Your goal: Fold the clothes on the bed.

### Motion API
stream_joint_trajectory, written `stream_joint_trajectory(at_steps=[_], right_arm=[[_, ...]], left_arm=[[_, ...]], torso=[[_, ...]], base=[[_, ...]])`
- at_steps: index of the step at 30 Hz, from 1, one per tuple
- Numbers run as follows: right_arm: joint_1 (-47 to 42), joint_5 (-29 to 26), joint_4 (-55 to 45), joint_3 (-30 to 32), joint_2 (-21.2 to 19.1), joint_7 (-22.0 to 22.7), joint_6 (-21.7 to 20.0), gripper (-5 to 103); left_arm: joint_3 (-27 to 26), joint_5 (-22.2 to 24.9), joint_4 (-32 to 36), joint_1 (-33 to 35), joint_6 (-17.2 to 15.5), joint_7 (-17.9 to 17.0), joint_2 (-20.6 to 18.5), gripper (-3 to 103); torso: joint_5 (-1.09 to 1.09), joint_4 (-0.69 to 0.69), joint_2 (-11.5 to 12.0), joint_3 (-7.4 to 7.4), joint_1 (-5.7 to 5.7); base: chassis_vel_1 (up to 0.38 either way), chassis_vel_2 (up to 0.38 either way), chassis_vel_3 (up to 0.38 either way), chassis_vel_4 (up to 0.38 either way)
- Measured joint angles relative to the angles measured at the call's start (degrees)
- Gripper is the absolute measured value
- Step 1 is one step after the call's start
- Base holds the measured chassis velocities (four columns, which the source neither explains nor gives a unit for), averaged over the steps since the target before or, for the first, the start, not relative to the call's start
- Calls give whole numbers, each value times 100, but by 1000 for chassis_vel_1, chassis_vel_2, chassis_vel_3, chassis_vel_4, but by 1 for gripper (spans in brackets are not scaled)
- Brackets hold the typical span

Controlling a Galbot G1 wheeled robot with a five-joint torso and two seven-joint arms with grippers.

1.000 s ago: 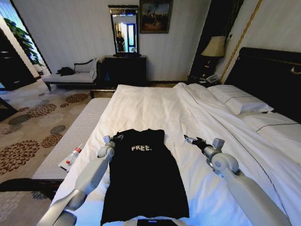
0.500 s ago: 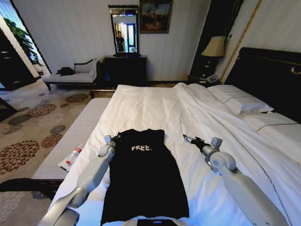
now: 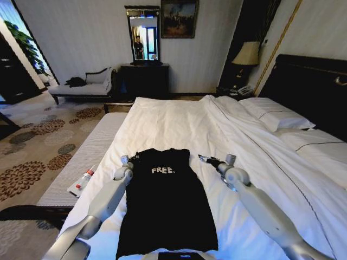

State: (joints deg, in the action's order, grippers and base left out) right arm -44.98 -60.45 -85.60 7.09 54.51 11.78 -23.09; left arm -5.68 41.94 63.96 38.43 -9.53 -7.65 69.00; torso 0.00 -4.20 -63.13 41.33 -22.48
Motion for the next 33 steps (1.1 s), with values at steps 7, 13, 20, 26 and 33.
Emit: stream_joint_trajectory(at_steps=[7,13,20,26,33], right_arm=[[808,15,802,-469,359,-229,144,100],[973,3,1120,-633,718,-354,181,100],[1038,145,1531,-704,1058,-443,314,100],[1055,423,1868,-717,1246,-492,693,100],[1134,459,2045,-726,1386,-602,826,101]], left_arm=[[-3,63,144,101,-10,9,-75,2],[30,128,234,126,-25,15,-131,2],[75,149,296,125,-76,-7,-167,2],[99,154,495,249,-90,-13,-260,2],[105,201,581,253,-98,-62,-286,2]], torso=[[-1,0,1,0,0],[0,0,0,0,1],[-1,0,0,0,1],[-1,-1,1,0,0],[0,0,0,-1,0]], base=[[0,0,0,0],[0,0,0,0],[0,0,0,0],[0,0,0,0],[0,0,0,0]])
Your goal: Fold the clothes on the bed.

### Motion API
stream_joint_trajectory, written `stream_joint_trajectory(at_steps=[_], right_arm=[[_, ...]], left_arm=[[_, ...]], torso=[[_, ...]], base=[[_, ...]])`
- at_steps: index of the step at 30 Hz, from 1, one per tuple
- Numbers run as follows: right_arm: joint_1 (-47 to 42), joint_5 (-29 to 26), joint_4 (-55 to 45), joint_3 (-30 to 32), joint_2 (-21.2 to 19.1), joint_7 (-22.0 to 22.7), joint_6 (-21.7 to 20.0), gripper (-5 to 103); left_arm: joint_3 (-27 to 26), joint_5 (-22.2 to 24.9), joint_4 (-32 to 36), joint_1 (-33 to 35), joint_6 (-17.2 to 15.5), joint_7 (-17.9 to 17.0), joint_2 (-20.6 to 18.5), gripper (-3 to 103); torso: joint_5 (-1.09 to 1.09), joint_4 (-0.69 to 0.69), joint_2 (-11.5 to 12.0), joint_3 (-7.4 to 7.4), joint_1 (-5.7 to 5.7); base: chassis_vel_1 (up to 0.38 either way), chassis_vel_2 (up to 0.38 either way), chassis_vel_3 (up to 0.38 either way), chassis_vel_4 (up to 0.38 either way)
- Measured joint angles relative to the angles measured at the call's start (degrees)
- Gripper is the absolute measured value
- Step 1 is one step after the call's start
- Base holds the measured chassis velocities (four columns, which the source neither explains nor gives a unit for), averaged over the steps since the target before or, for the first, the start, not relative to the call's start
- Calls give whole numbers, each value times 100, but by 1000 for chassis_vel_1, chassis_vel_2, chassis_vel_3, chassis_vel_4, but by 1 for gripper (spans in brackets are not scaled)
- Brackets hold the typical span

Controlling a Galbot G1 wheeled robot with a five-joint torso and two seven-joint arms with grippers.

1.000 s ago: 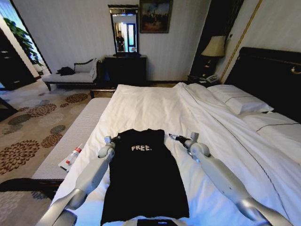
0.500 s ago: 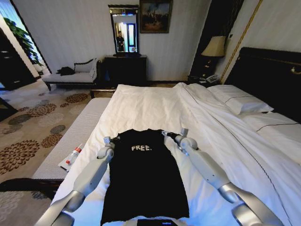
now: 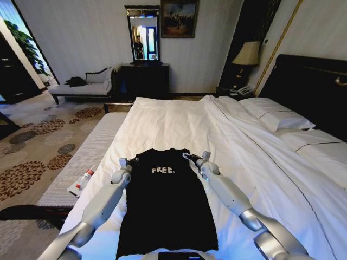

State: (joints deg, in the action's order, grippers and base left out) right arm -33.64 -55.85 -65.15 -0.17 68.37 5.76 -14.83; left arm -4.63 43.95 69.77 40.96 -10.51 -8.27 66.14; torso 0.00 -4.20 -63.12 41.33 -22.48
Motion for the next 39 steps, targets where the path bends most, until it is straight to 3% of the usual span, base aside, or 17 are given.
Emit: stream_joint_trajectory(at_steps=[5,6,7,11,13,19,21,28,32,39], right_arm=[[19,61,104,-12,47,-15,16,98],[27,66,142,-12,49,-23,28,88],[27,66,142,-12,49,-23,28,88],[46,69,200,-14,21,-77,61,66],[47,69,200,-16,15,-84,63,66],[68,93,201,-56,17,-93,81,39],[77,127,211,-74,18,-93,93,39],[98,199,220,-185,27,-113,123,7],[118,211,220,-209,41,-82,129,1],[88,225,-22,-212,-40,73,133,1]], left_arm=[[35,10,82,25,-11,-42,-13,2],[41,11,82,25,-12,-45,-16,2],[41,11,82,25,-12,-45,-16,2],[59,10,69,10,-13,-51,-16,2],[63,10,65,3,-13,-51,-16,2],[85,14,44,-28,-17,-61,-8,2],[87,16,46,-30,-18,-61,-8,2],[97,26,50,-37,-20,-63,-22,2],[89,29,50,-37,-20,-63,-23,2],[25,56,98,-72,-17,-78,-29,2]], torso=[[0,0,0,0,1],[0,0,0,0,1],[0,0,0,0,1],[1,-1,0,0,0],[1,0,0,0,0],[1,0,0,0,0],[1,0,0,0,0],[0,0,0,0,0],[0,1,0,0,0],[1,0,0,0,0]], base=[[0,0,0,0],[0,0,0,0],[0,0,0,0],[0,0,0,0],[0,0,0,0],[0,0,0,0],[0,0,0,0],[0,0,0,0],[0,0,0,0],[0,0,0,0]])
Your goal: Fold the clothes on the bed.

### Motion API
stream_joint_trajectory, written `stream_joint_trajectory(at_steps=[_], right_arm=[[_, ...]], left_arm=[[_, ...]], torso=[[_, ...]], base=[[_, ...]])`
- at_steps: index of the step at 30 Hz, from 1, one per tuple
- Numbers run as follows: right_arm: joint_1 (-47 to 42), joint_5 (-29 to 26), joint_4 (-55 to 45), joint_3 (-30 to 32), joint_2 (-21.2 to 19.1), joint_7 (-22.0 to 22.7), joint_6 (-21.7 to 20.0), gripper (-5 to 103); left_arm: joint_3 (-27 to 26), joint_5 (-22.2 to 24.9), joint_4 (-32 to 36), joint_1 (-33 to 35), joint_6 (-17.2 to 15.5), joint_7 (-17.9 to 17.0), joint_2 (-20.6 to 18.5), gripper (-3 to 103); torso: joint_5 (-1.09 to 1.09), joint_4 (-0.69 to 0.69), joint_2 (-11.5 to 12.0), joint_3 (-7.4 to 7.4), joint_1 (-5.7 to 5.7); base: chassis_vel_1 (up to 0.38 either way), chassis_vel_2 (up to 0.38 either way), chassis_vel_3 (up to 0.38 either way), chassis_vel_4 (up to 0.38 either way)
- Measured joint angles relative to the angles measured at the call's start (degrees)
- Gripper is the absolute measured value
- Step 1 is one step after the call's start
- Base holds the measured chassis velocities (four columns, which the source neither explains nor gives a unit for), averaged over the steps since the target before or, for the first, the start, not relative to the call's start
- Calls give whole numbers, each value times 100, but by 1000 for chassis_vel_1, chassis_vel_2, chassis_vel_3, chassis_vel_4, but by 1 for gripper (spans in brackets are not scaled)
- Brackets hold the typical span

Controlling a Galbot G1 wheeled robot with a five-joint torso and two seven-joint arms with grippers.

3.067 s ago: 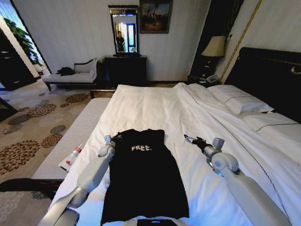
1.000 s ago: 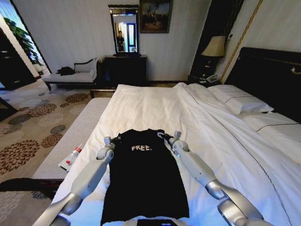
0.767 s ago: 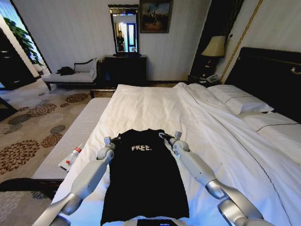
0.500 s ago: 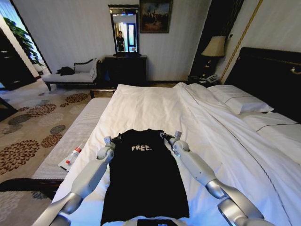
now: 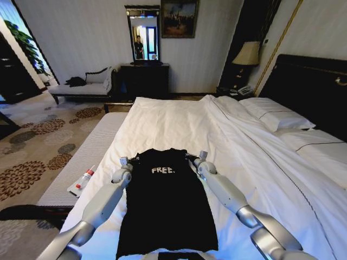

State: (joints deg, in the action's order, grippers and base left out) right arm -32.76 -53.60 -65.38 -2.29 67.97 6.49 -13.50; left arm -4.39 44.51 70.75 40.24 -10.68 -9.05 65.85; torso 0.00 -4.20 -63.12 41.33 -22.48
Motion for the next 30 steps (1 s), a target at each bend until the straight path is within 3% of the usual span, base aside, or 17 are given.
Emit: stream_joint_trajectory(at_steps=[7,11,16,22,30], right_arm=[[0,282,-615,-13,-346,387,88,1],[201,54,-1078,-141,-695,758,25,1],[705,-239,-1073,-406,-903,918,-52,1],[1425,-448,-620,-743,-768,979,-94,1],[2372,-473,639,-1194,-137,826,-11,1]], left_arm=[[-103,141,154,-191,10,-96,-143,2],[-47,364,438,-467,-26,-233,-307,2],[90,561,314,-1064,-71,-294,-397,2],[289,708,-77,-1783,-95,-235,-431,2],[674,734,-973,-2668,-66,-50,-185,2]], torso=[[0,-2,0,0,0],[-1,-1,0,0,0],[-1,-2,0,0,0],[-1,0,0,0,0],[-1,1,1,1,-2]], base=[[0,0,0,0],[0,0,0,0],[0,0,0,0],[0,0,0,0],[0,0,0,0]])
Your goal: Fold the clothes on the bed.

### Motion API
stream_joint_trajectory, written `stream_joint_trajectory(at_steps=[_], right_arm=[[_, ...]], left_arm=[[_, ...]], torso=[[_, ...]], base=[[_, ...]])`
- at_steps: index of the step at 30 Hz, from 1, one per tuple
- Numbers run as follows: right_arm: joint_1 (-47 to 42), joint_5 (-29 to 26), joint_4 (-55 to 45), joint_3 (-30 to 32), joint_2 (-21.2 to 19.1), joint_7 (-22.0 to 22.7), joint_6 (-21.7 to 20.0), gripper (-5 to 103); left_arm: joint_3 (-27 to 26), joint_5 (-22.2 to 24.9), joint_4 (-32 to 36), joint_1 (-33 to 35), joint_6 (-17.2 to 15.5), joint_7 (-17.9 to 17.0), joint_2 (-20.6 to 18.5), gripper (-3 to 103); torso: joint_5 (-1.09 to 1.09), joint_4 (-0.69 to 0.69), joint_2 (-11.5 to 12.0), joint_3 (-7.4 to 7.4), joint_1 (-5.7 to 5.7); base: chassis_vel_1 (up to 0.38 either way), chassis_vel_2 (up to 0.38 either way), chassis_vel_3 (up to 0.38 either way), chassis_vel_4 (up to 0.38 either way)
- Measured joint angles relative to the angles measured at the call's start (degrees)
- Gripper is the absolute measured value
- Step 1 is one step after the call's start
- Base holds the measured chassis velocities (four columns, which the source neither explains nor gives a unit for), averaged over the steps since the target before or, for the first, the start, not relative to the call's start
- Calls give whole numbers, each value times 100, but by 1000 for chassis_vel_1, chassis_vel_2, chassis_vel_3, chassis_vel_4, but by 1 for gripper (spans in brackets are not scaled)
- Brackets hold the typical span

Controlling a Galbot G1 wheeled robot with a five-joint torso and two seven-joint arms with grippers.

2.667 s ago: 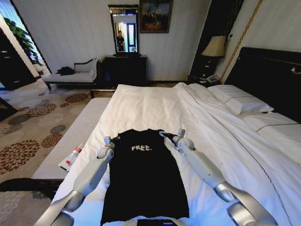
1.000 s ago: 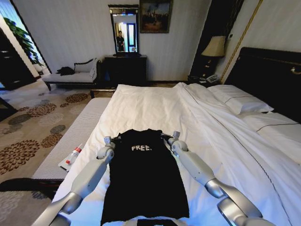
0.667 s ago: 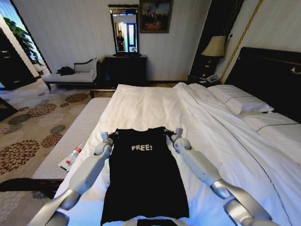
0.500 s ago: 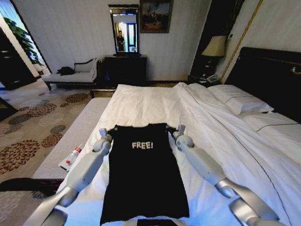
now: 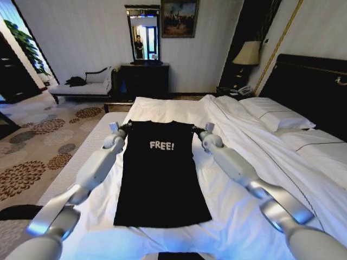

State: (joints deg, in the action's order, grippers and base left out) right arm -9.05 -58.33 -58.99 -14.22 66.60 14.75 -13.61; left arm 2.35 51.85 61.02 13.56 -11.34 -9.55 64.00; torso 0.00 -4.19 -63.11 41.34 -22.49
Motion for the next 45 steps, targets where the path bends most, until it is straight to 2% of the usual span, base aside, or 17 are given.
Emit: stream_joint_trajectory(at_steps=[9,13,18,25,29,32,39,45], right_arm=[[265,138,853,-155,393,-268,210,1],[228,185,873,-121,410,-301,234,1],[31,291,814,64,368,-300,277,1],[-485,661,490,383,297,-301,442,1],[-1095,1144,29,572,54,-394,790,1],[-1404,1197,-291,679,-57,-390,835,1],[-2139,1310,-1423,972,-459,-283,846,1],[-2735,1225,-2267,1394,-924,-165,773,1]], left_arm=[[251,-99,-1144,-643,110,324,407,2],[319,-213,-1226,-644,138,406,491,2],[305,-319,-1110,-468,141,400,603,2],[193,-417,-518,80,147,297,418,2],[51,-514,-58,491,198,112,289,2],[-21,-548,197,732,223,5,213,2],[-82,-690,1211,1532,253,-131,-23,2],[43,-690,1728,1722,254,-287,-60,2]], torso=[[2,-3,0,0,0],[0,1,0,-1,1],[0,-5,0,-2,2],[0,2,0,-1,2],[2,-2,0,-2,3],[2,-5,0,-2,2],[0,2,-1,-2,4],[0,-7,-1,-3,3]], base=[[0,0,0,0],[0,0,0,0],[0,0,0,0],[0,0,0,0],[0,0,0,0],[0,0,0,0],[0,0,0,0],[0,0,0,0]])
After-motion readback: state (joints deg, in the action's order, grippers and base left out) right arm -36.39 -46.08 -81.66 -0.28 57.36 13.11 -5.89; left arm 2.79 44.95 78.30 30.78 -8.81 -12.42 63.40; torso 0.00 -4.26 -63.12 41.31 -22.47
